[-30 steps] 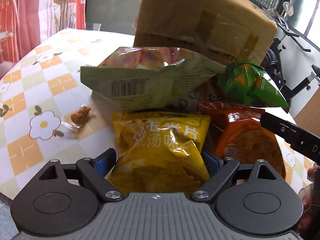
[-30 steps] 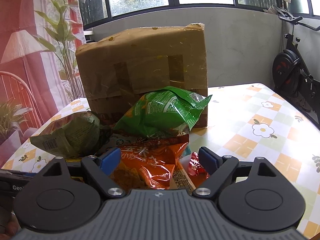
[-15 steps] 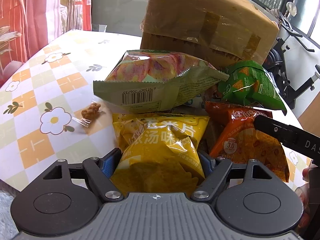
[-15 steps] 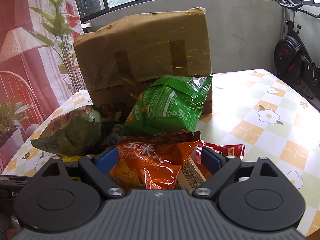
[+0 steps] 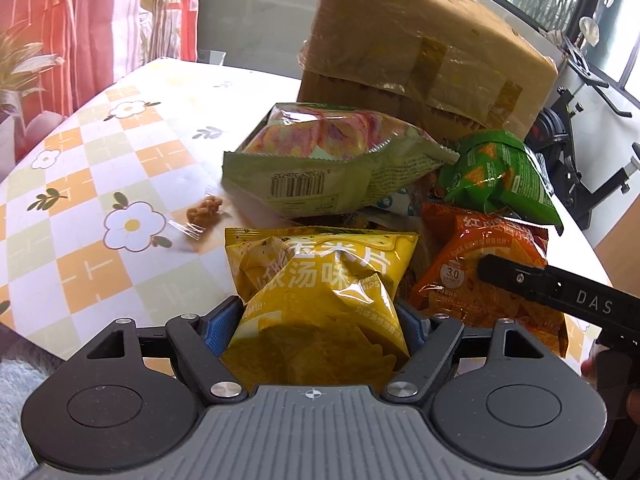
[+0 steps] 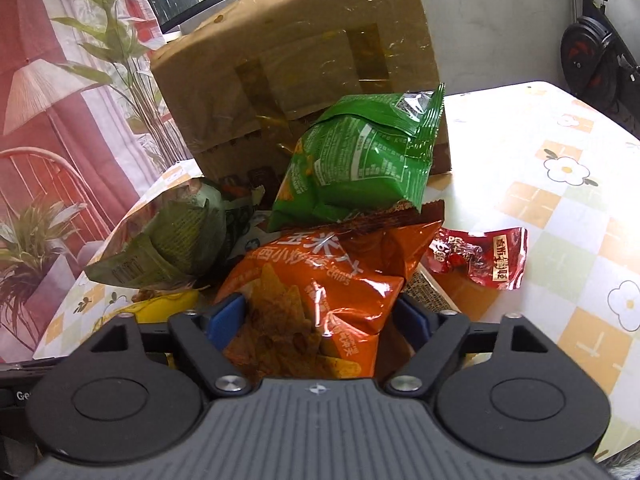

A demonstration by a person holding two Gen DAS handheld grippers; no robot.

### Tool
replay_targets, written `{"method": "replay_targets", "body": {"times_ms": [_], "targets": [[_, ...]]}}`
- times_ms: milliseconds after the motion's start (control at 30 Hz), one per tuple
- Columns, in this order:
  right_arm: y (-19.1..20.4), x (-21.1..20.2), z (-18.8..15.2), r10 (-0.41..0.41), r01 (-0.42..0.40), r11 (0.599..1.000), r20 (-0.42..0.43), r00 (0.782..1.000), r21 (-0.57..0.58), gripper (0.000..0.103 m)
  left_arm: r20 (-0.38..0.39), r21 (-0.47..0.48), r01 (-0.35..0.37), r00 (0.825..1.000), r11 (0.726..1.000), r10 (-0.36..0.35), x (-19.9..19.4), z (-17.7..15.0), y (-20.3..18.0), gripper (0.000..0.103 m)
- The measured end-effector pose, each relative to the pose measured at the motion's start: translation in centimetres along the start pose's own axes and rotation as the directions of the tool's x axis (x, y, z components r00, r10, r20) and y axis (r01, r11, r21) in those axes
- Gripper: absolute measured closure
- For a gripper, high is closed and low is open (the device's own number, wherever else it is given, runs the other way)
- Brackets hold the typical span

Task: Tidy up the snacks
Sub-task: 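Grasp the yellow chip bag with left tool while right tool grasps orange chip bag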

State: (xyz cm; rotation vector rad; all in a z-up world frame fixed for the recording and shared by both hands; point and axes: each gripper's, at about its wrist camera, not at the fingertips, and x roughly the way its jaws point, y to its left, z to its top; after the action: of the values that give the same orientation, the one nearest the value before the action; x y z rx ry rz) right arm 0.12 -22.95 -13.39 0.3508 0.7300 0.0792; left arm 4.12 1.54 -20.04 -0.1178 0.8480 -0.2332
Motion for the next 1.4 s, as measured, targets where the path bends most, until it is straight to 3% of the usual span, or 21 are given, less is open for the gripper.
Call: {"method": "replay_targets", "body": {"times_ms": [67,133,333,1033,1400], "targets": [[0.0,-0.4,-0.1,0.008,-0.008,1.000,-0.005,1.000,0.007,0.032,-0.004,0.009,-0.007,1.000,1.000,0.007,-0.2,0.0,-0.2,0.022],[0.1,-0.8,-0.3,0.025,-0.025,1.000,-0.014,1.000,0.011,0.045,-0.004,0.018,-0.006,1.000,1.000,0.006,-0.4,0.0,-0.5,0.022],[0.6,-1.8,-0.8,0.041,-0.041,0.999,-0.038,0.998,-0.009,0.053,0.031,0.038,0.002,1.000,0.999,-0.003,-1.7,0.0,-1.3,0.022],[2.3,-7.0,-1.8,0.068,-0.072,0.990,-0.040,0.997,-0.117,0.060,0.140,0.071,0.047,0.989,0.996,-0.056,-6.3,-0.7,-3.6,0.022],[-0.3,-8.7,-1.8,0.040,-0.039,0.999,-0.050,0.998,0.028,0.063,0.143,0.060,0.071,0.987,0.996,-0.079,-6.5,-0.7,-3.5,0.022]]}}
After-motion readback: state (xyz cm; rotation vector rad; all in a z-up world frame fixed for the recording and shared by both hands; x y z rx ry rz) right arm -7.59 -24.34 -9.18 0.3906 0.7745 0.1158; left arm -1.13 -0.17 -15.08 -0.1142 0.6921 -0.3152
